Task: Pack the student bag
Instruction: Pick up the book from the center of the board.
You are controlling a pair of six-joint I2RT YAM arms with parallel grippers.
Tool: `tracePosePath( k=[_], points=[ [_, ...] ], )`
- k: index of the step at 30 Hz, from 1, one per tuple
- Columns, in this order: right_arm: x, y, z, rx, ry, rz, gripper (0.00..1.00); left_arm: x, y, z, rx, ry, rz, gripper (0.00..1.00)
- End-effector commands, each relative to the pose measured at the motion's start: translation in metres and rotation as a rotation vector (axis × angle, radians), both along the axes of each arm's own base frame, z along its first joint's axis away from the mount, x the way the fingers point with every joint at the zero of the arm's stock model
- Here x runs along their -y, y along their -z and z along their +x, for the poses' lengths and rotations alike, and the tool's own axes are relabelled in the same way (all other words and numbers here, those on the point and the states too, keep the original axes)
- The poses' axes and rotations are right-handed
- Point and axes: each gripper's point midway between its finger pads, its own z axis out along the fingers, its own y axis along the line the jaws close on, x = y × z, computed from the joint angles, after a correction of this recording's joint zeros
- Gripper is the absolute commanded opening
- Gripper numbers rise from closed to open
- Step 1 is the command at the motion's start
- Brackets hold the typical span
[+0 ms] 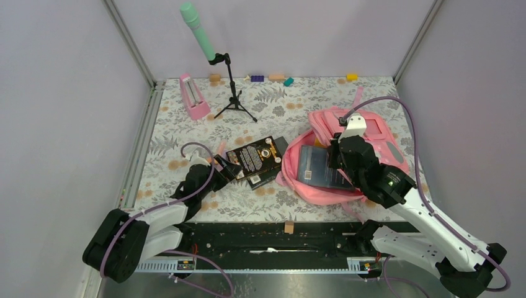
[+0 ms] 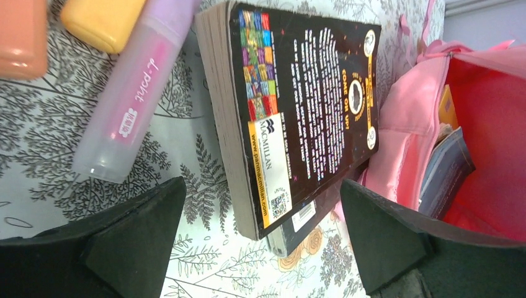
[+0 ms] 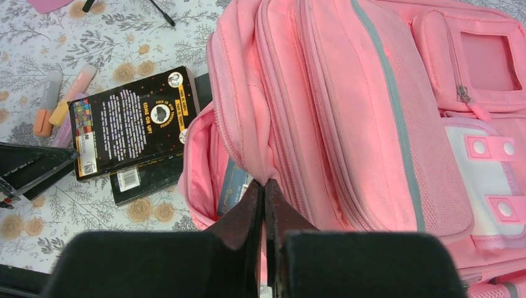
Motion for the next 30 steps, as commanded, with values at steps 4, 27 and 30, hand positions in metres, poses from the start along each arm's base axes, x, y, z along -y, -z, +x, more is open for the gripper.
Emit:
tracePosePath(
  k=[4, 27, 30],
  points=[
    [-0.012, -0.044, 0.009, 0.113, 0.001, 0.122, 0.0, 0.02, -0.008, -0.005, 0.042, 0.09, -0.109, 0.99],
    [-0.007, -0.054, 0.008, 0.131, 0.008, 0.121, 0.0, 0.04, 0.004, -0.007, 0.077, 0.151, -0.279, 0.87],
    [-0.007, -0.053, 0.008, 0.129, 0.008, 0.117, 0.0, 0.041, 0.004, -0.006, 0.084, 0.153, -0.277, 0.73]
  ],
)
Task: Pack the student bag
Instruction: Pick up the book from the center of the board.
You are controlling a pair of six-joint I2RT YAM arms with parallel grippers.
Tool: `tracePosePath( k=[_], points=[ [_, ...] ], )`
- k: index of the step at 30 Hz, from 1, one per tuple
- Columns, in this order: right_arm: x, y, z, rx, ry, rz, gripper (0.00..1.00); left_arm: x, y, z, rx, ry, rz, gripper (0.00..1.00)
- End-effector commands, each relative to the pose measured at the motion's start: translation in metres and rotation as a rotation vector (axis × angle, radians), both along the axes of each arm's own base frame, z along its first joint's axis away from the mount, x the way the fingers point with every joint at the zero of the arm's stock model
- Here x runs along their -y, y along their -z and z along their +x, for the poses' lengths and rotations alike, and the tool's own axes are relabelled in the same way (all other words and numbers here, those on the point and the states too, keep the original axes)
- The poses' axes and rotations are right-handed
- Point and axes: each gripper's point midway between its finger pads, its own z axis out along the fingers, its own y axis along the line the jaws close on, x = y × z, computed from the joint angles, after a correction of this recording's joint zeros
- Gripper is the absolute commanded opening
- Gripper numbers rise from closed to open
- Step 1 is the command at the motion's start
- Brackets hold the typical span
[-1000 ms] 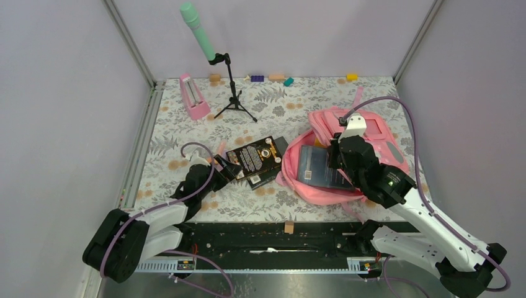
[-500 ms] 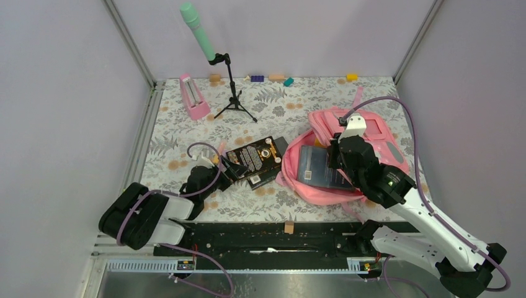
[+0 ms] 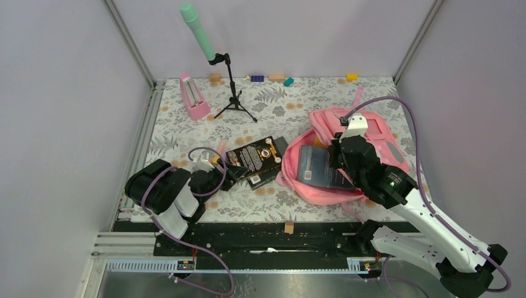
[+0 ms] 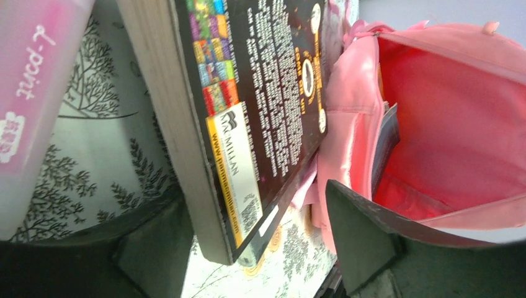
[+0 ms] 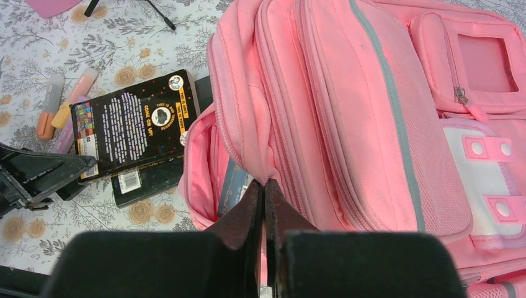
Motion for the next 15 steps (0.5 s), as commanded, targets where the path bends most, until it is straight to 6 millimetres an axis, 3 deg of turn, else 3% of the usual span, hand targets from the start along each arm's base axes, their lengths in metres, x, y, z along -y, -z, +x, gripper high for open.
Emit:
tracePosePath(
  k=[1, 3, 8, 15],
  points=[
    [-0.008, -0.05, 0.009, 0.122, 0.006, 0.111, 0.0, 0.0, -0.002, -0.004, 0.023, 0.017, -0.002, 0.67],
    [-0.008, -0.05, 0.009, 0.122, 0.006, 0.11, 0.0, 0.0, -0.004, -0.003, 0.03, 0.014, -0.004, 0.54],
    [-0.008, -0.051, 0.009, 0.124, 0.005, 0.109, 0.0, 0.001, -0.007, -0.001, 0.035, 0.011, -0.015, 0.36],
    [-0.008, -0.053, 0.009, 0.128, 0.004, 0.11, 0.0, 0.0, -0.021, -0.004, 0.076, 0.009, -0.032, 0.28]
  ],
)
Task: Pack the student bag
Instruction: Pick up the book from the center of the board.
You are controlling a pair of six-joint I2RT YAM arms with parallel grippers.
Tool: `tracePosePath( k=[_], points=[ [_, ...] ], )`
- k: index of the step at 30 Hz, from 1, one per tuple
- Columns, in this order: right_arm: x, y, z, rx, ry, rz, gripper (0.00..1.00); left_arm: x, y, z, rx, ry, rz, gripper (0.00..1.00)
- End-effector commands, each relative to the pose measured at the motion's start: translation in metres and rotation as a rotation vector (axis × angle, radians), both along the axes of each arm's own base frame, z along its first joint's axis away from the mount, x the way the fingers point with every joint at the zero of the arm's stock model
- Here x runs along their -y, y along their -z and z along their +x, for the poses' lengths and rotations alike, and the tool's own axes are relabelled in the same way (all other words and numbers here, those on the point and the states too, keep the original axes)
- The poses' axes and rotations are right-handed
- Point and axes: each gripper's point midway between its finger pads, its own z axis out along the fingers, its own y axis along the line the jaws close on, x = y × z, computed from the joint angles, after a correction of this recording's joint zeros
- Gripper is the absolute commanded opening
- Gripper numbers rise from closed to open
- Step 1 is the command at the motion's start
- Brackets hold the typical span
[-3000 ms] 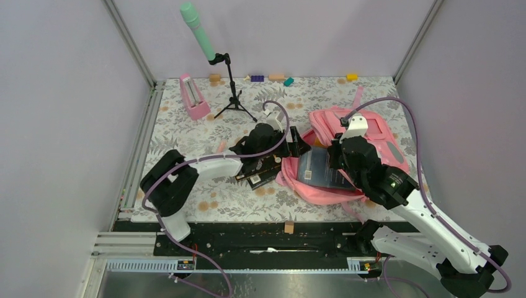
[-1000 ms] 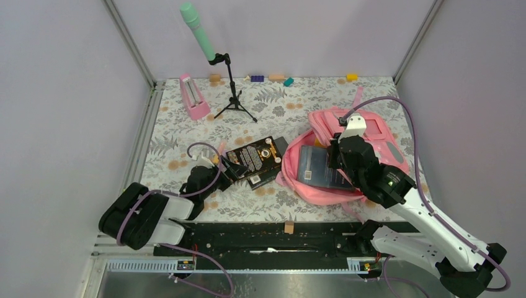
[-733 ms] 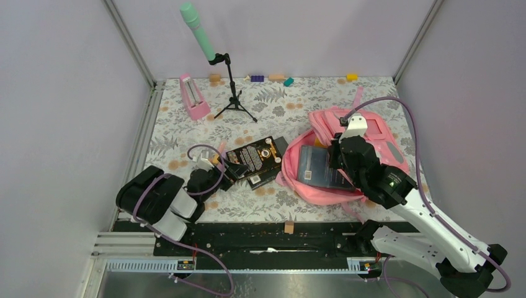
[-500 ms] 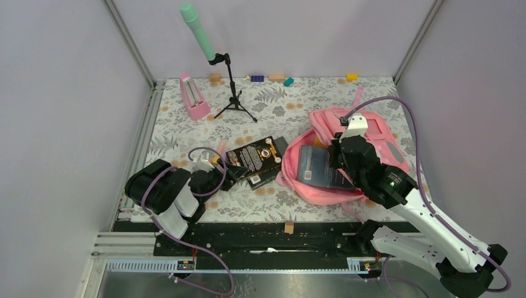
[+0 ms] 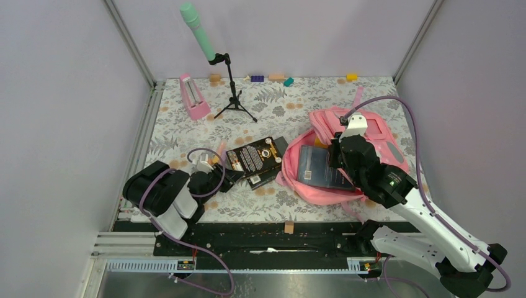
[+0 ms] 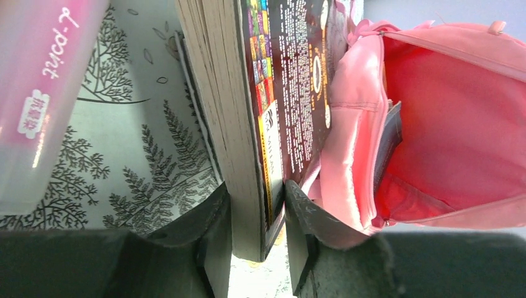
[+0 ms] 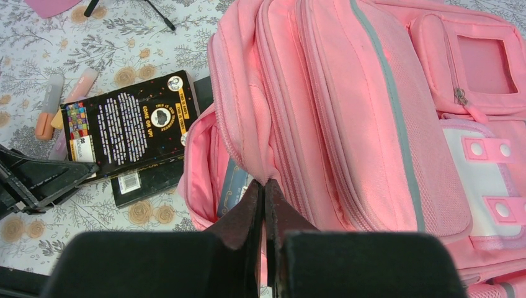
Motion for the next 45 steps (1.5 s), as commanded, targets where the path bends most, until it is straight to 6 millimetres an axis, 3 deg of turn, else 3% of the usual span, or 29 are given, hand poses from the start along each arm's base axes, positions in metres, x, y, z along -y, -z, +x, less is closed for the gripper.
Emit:
tracePosePath(
  k=[1, 11, 16, 29, 39, 45],
  points=[
    [-0.007, -0.052, 0.008, 0.128, 0.005, 0.114, 0.0, 0.003, -0.032, 0.002, 0.12, 0.014, -0.048, 0.27],
    [-0.006, -0.053, 0.008, 0.126, 0.005, 0.108, 0.0, 0.005, -0.068, 0.005, 0.201, 0.014, -0.087, 0.2],
    [-0.006, -0.053, 0.008, 0.125, 0.006, 0.109, 0.0, 0.003, -0.078, 0.007, 0.224, 0.019, -0.04, 0.01],
    [-0.008, -0.05, 0.007, 0.117, 0.005, 0.115, 0.0, -0.001, -0.112, 0.0, 0.3, 0.013, -0.051, 0.0],
    [-0.008, -0.051, 0.008, 0.117, 0.007, 0.116, 0.0, -0.003, -0.182, -0.009, 0.425, 0.03, -0.075, 0.0],
    [-0.011, -0.05, 0.008, 0.111, 0.001, 0.122, 0.0, 0.002, -0.204, -0.019, 0.472, 0.083, -0.093, 0.0]
  ],
)
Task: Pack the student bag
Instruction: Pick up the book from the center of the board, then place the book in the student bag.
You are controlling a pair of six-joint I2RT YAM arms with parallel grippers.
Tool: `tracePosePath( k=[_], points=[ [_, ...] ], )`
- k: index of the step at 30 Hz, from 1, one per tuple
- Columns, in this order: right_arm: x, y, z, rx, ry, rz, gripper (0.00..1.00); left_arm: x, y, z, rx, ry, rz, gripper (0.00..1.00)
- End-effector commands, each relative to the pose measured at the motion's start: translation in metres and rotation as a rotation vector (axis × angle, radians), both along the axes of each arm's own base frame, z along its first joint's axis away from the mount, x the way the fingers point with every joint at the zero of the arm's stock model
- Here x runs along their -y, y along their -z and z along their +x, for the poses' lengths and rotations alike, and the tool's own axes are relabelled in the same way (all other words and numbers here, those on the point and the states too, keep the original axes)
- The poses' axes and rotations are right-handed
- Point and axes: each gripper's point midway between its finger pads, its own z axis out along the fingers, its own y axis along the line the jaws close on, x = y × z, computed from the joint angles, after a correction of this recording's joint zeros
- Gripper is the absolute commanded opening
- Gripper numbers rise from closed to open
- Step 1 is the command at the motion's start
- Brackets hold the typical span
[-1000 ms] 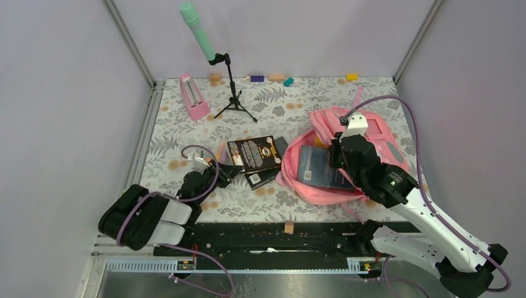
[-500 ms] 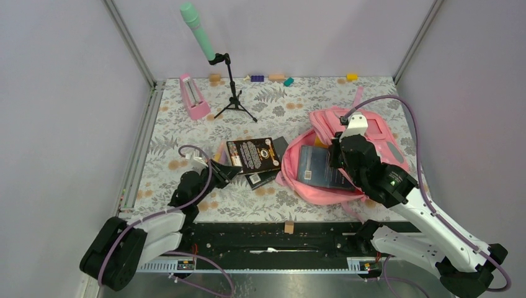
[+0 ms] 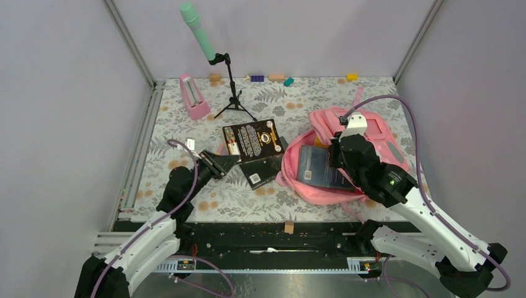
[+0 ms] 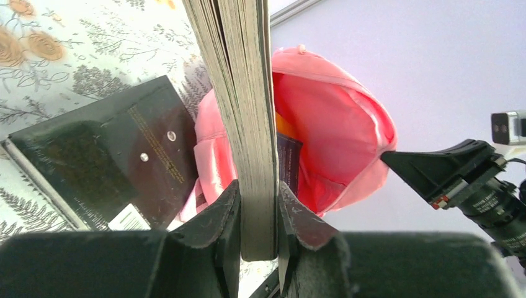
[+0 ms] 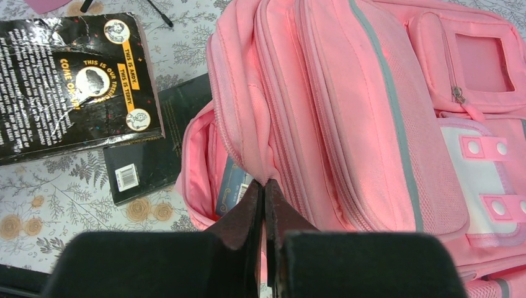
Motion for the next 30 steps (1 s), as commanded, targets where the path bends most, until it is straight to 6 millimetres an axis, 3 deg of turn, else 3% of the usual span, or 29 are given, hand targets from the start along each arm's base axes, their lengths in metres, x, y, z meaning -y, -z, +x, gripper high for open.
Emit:
tracePosePath(
  k=[1, 14, 23, 30],
  points=[
    [-0.012, -0.05, 0.01, 0.121, 0.003, 0.133, 0.0, 0.011, -0.056, -0.01, 0.163, 0.082, -0.035, 0.0],
    [-0.018, -0.053, 0.009, 0.12, -0.015, 0.163, 0.0, 0.059, -0.082, -0.027, 0.234, 0.249, -0.026, 0.0],
    [-0.018, -0.056, 0.008, 0.123, -0.017, 0.174, 0.0, 0.103, -0.078, -0.024, 0.205, 0.297, -0.047, 0.0],
    [-0.017, -0.057, 0.007, 0.129, -0.019, 0.176, 0.0, 0.131, -0.06, -0.006, 0.161, 0.272, -0.038, 0.0]
  ],
)
